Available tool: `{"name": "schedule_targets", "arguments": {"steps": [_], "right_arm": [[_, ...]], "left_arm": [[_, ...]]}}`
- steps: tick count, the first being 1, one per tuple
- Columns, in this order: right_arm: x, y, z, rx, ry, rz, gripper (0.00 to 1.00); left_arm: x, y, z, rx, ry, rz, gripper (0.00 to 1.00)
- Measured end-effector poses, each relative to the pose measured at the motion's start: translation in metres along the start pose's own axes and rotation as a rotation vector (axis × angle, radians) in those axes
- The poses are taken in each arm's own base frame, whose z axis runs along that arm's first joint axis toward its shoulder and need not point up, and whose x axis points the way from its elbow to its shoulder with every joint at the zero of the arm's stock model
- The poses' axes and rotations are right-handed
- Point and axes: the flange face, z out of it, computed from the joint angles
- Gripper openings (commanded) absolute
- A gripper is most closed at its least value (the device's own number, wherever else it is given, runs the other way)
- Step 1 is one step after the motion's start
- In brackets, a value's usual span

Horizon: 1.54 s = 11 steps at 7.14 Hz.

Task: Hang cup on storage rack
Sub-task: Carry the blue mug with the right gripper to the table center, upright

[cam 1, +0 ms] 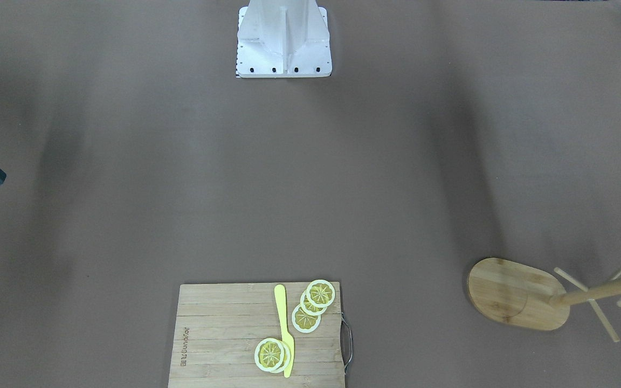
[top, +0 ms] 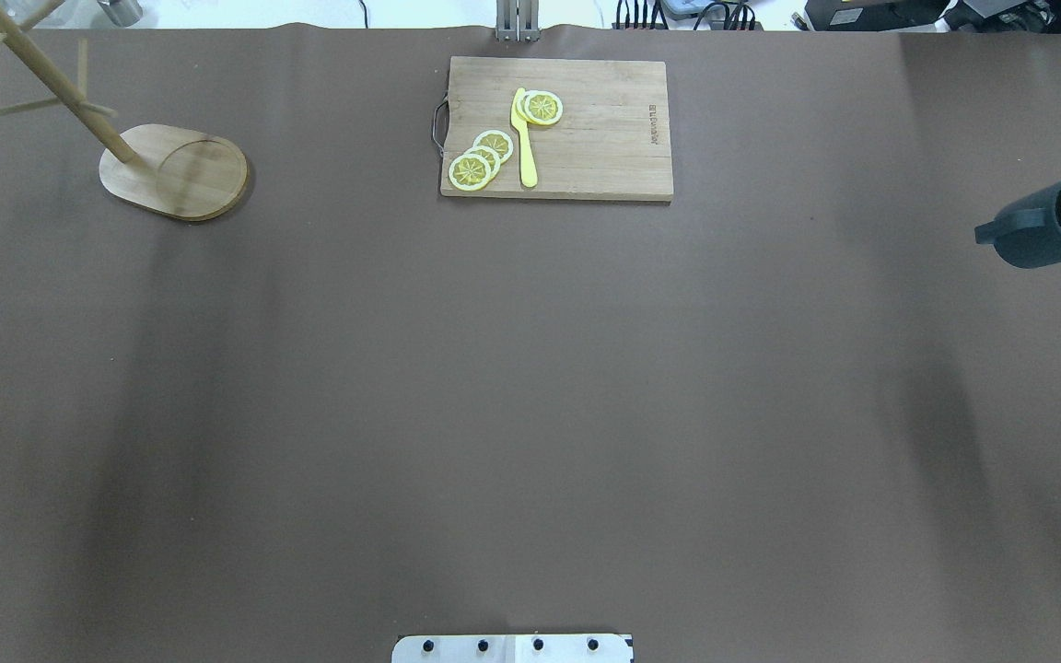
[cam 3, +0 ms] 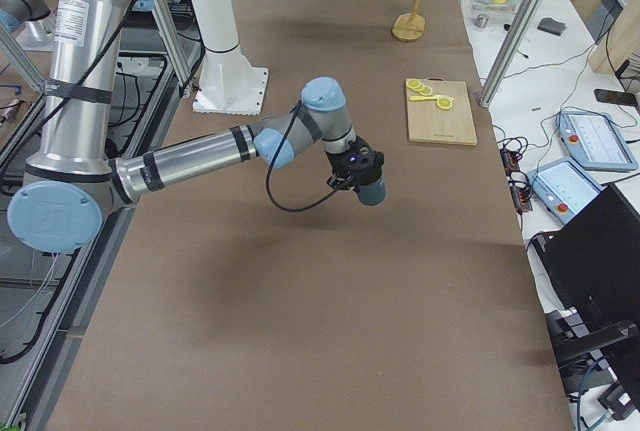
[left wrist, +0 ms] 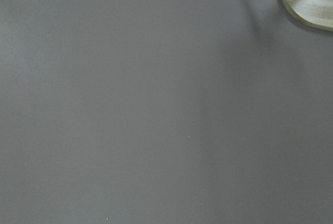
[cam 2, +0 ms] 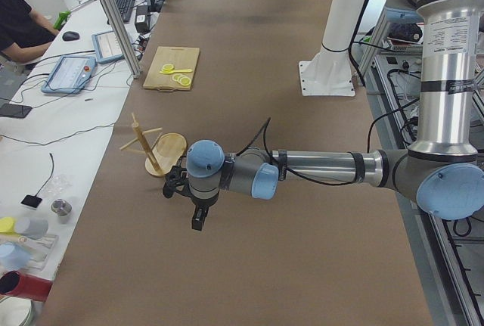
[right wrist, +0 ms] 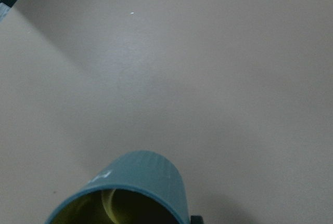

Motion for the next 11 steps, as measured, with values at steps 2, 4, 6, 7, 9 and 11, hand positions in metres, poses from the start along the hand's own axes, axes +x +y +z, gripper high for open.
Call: {"name": "schedule_targets", "arguments": {"steps": [2, 4, 6, 7, 9, 11], "right_arm": [[-0.117, 0.05, -0.023, -0.071, 0.039, -0.298, 0.0], [-0.198, 0.135, -0.021, -0.143, 0.005, -0.526, 0.0], [-0.248, 0.211, -0.005, -0.165, -0.044, -0.698, 0.0], [-0.276, 0.24, 0.01, -0.172, -0.079, -0.751, 0.0], [-0.331, 0.282, 0.043, -0.201, -0.119, -0.784, 0.0], [-0.367, 0.311, 0.067, -0.234, -0.101, -0.75, 0.0]], "left_arm": [[0.004, -0.002, -0.003, 0.008, 0.002, 0.006, 0.98], [0.009, -0.006, -0.006, 0.013, 0.031, 0.012, 0.98], [0.012, -0.007, -0.008, 0.018, 0.045, 0.017, 0.98], [0.013, -0.007, -0.009, 0.019, 0.047, 0.019, 0.98], [0.014, -0.006, -0.009, 0.02, 0.047, 0.018, 0.98], [0.014, -0.006, -0.009, 0.019, 0.048, 0.016, 0.98]]}}
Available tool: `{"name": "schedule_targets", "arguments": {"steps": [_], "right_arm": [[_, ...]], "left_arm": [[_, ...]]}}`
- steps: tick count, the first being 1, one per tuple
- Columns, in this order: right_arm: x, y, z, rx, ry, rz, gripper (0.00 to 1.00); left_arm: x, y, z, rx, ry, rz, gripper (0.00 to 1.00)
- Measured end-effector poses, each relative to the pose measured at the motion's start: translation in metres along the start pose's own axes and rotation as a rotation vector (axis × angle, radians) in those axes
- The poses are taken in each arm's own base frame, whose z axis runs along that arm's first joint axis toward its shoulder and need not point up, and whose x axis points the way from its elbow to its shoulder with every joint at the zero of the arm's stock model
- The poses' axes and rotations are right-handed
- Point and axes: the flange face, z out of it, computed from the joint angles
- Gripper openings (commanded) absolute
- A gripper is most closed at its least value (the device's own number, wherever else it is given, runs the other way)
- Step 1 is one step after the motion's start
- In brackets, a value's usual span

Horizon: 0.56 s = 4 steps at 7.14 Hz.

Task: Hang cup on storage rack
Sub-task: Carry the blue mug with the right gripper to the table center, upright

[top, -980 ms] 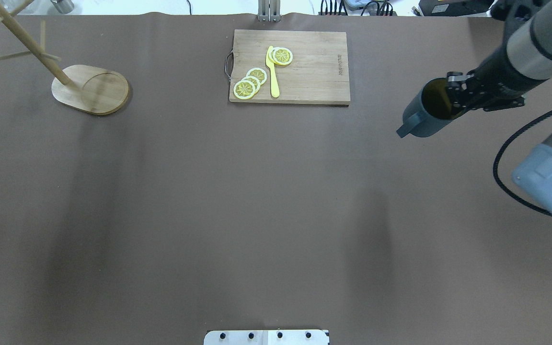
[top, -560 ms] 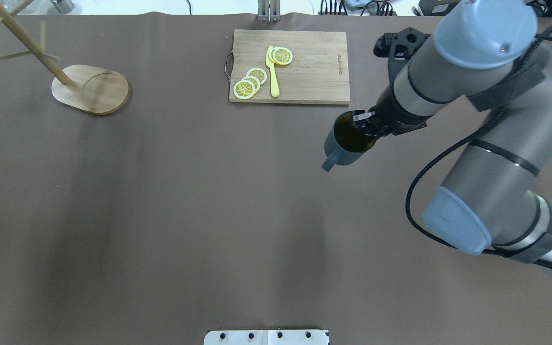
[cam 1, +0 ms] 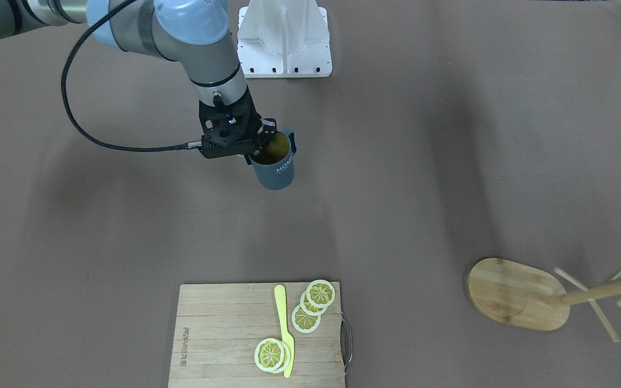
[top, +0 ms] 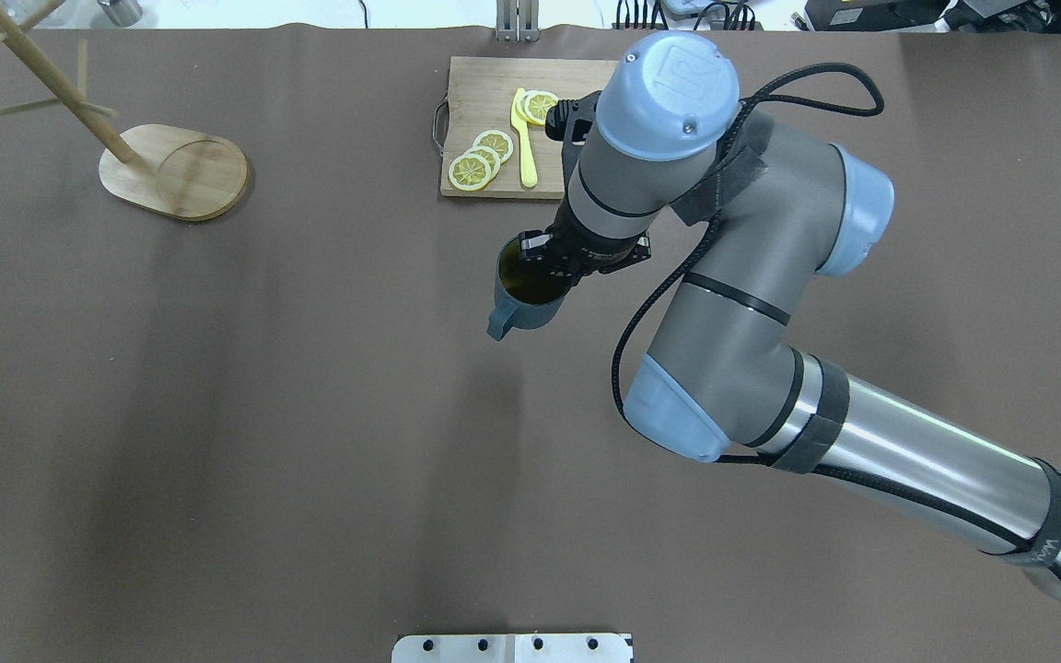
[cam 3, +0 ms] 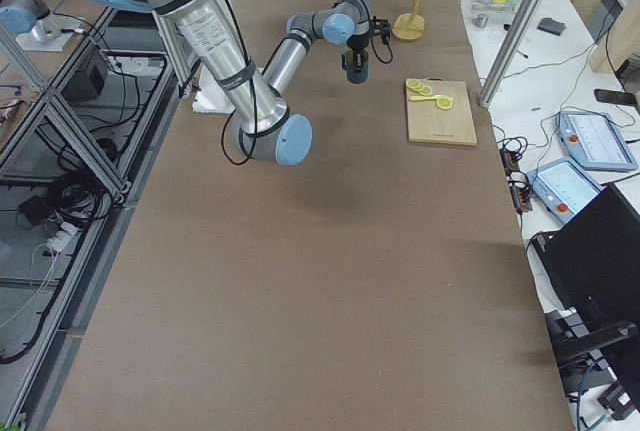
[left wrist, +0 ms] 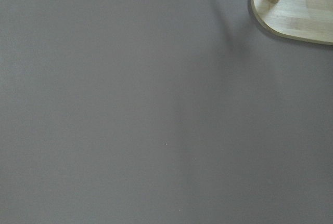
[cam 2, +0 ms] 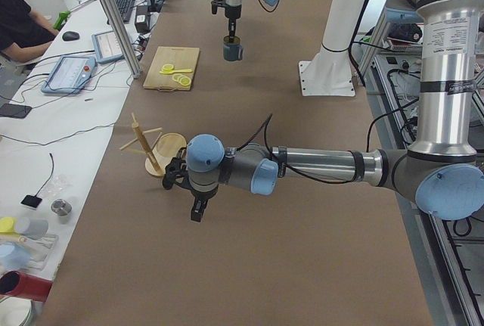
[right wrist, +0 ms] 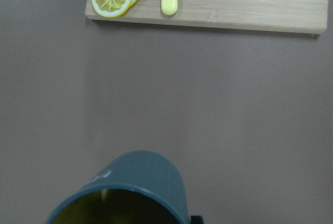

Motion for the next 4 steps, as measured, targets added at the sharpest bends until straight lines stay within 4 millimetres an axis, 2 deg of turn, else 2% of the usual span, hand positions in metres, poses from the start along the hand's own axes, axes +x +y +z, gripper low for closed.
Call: {"name": "schedule_targets", "arguments": {"steps": [2, 4], "right_arm": [[-0.021, 0.016, 0.028, -0.044, 0.016, 0.031, 0.0], [-0.034, 0.021, 0.054, -0.066, 0.017, 0.124, 0.0]], "left_arm": [[0.0, 0.0, 0.0, 0.0, 0.0, -0.002, 0.98], [-0.001, 0.001, 0.001, -0.002, 0.0, -0.005, 0.98]]}}
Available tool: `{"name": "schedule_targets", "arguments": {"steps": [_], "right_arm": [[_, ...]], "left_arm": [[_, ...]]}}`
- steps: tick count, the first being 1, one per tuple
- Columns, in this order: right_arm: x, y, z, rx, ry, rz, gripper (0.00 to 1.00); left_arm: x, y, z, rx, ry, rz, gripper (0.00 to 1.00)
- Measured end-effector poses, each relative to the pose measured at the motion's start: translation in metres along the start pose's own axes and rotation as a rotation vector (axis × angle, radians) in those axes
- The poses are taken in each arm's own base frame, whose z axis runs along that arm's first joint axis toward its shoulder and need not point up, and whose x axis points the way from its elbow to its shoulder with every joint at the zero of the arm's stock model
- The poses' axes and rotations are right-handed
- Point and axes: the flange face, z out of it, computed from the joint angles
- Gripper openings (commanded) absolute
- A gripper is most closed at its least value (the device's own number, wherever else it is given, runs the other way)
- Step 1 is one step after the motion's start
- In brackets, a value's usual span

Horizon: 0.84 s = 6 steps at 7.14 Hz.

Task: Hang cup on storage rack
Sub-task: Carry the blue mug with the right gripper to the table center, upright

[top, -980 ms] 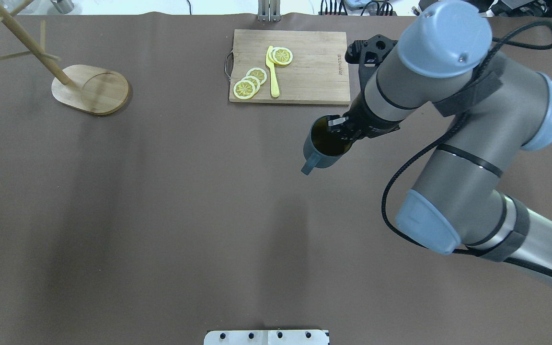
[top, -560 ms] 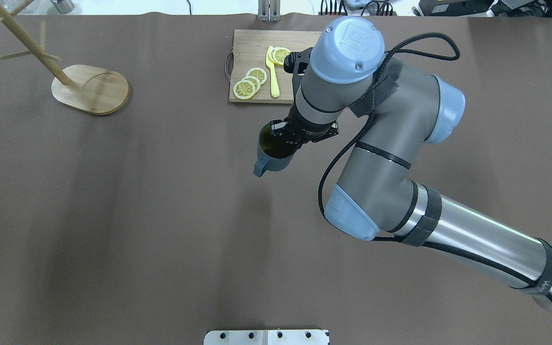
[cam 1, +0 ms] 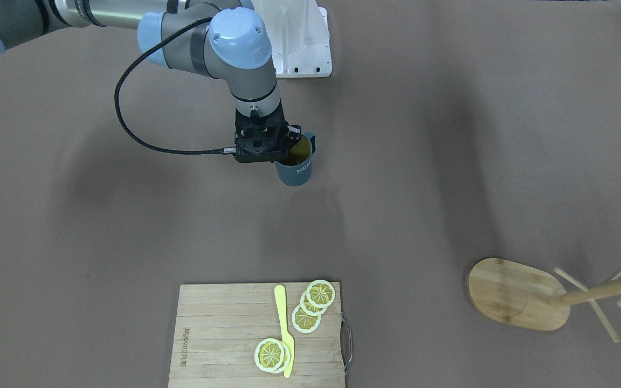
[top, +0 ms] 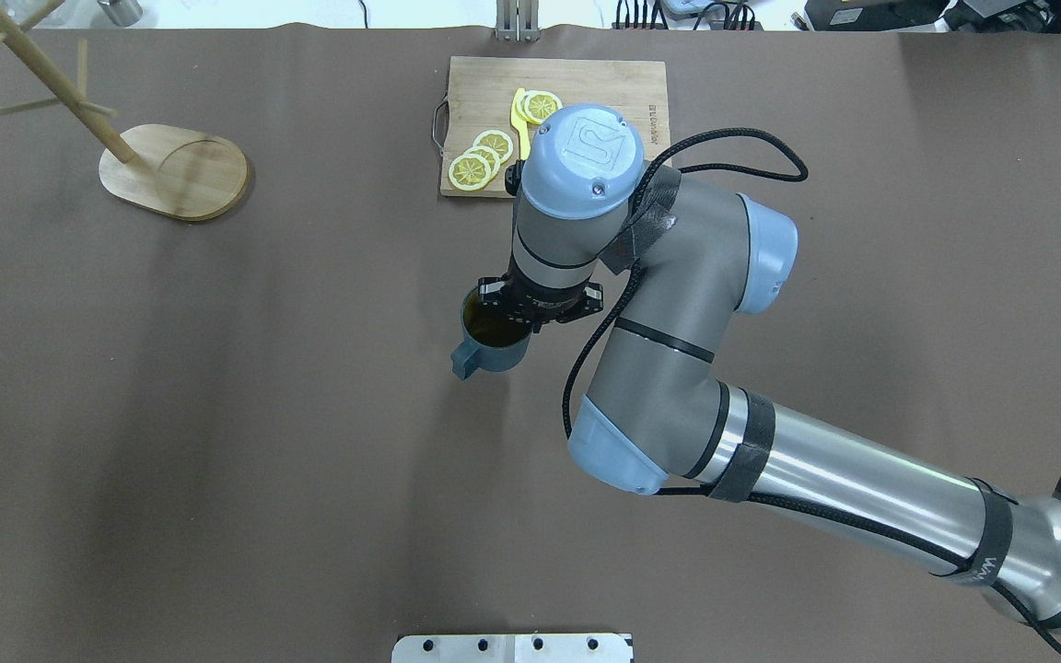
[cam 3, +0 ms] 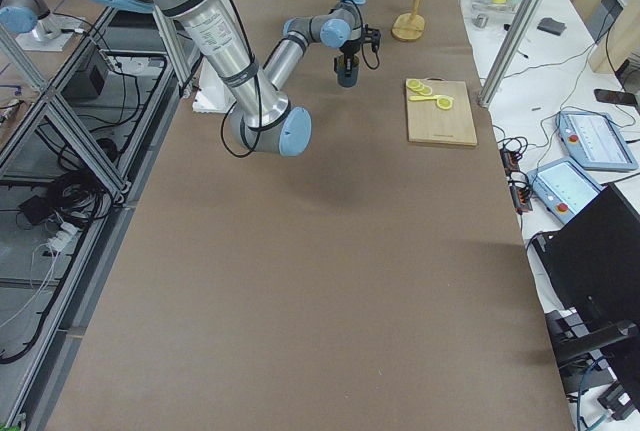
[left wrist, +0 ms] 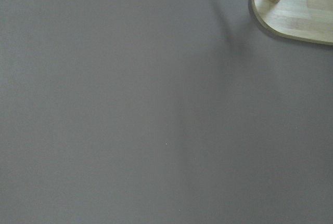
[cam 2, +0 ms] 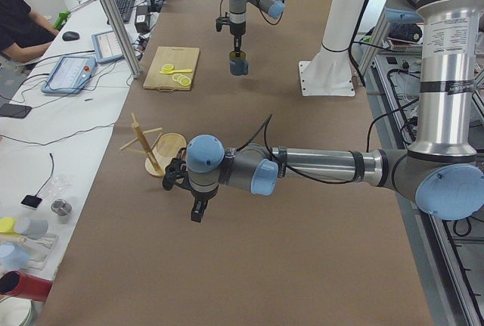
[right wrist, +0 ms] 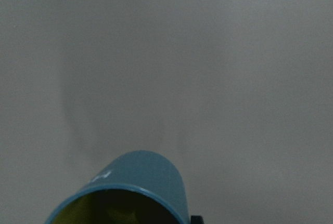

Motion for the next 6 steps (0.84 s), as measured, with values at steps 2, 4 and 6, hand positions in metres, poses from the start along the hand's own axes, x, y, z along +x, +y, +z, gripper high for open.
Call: {"name": "schedule_targets", "arguments": {"steps": [2, 4, 6], "right_arm": [[-0.004, -0.003, 0.017, -0.003, -0.019, 0.088, 0.0], [-0.002, -0.003, 0.026, -0.009, -0.013, 0.113, 0.0], [0.001, 0.0, 0.032, -0.014, -0.002, 0.118, 0.22]], "left_arm": [[-0.001, 0.001, 0.001, -0.002, 0.0, -0.002, 0.98], [-0.002, 0.001, 0.002, -0.004, 0.0, -0.003, 0.98], [-0.002, 0.002, 0.002, -0.005, 0.0, -0.004, 0.98]]}}
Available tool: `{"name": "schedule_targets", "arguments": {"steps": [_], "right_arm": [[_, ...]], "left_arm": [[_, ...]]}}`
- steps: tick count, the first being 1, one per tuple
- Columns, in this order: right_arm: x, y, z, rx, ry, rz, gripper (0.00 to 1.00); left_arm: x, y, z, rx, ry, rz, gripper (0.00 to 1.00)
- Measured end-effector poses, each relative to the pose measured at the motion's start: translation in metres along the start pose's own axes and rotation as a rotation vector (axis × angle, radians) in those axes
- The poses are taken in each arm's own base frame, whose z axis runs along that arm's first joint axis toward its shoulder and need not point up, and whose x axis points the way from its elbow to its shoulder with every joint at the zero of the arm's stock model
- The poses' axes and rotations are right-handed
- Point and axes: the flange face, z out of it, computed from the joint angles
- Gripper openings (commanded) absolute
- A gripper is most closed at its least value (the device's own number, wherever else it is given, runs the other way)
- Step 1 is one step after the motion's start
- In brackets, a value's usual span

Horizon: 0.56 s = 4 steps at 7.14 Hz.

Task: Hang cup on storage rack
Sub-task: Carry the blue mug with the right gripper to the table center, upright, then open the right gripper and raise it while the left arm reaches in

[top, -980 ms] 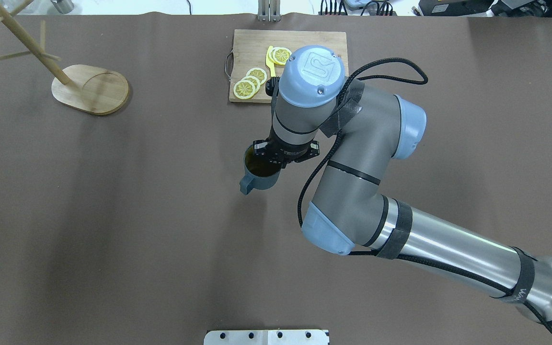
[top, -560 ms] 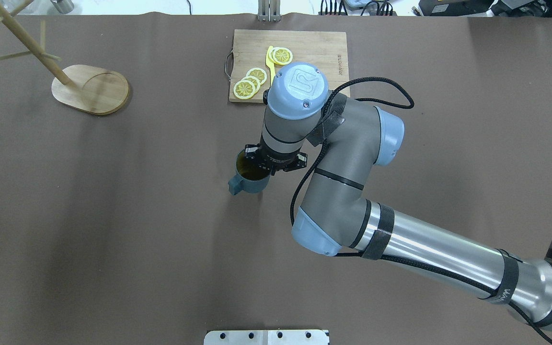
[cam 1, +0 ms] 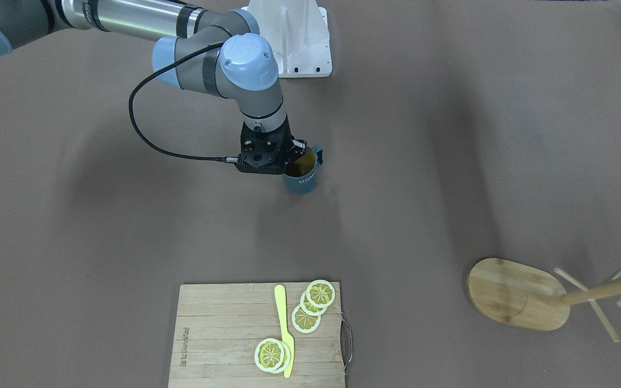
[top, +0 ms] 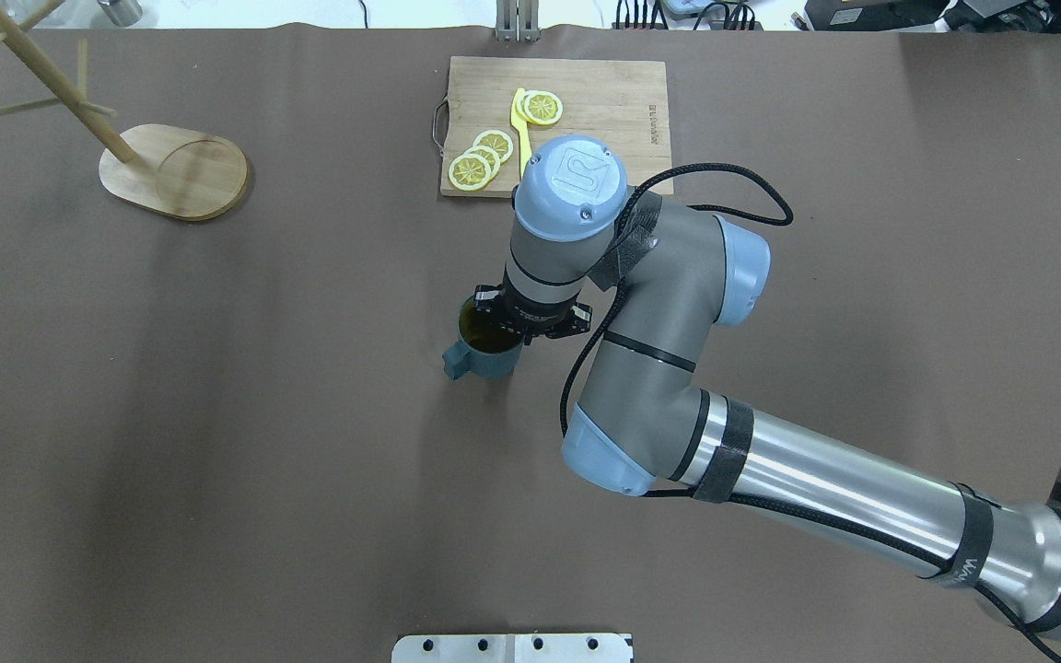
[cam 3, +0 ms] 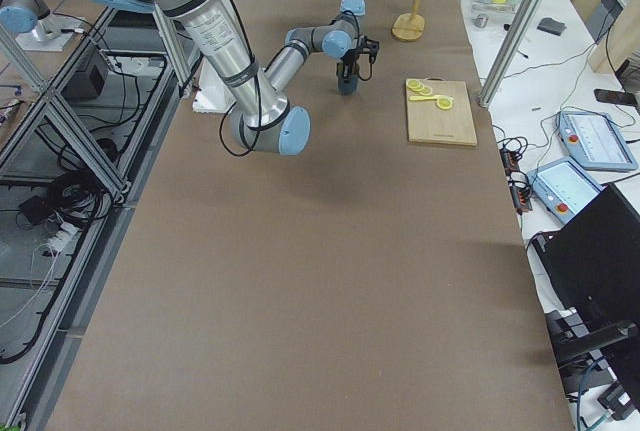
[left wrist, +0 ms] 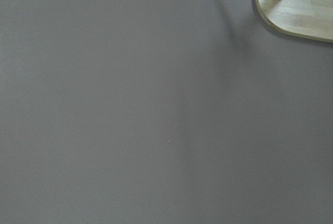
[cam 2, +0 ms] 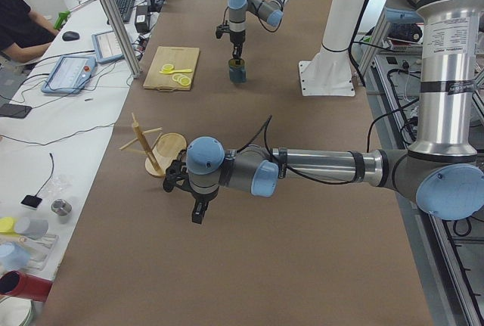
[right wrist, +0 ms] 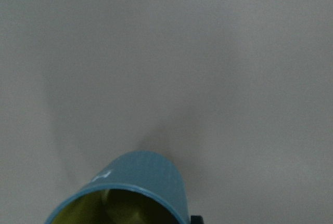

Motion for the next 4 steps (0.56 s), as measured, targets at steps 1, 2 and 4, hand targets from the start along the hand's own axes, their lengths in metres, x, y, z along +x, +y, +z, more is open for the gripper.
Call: {"name": "schedule_targets", "arguments": {"steps": [1, 2, 4], "right_arm": [[0.0005, 0.001, 0.0017, 0.0, 0.002, 0.006, 0.89], [0.0001, 0.0019, 0.0025, 0.0, 0.001, 0.014, 1.0], [-0.0028, 0.0045, -0.0015, 0.001, -0.009, 0.013, 1.0]], "left_arm": [[0.0, 0.0004, 0.0, 0.0, 0.0, 0.0, 0.98], [0.0004, 0.0004, -0.0003, 0.0, 0.0, 0.0, 0.98], [0.0051, -0.0032, -0.0039, 0.009, 0.0, 0.011, 0.98]]}}
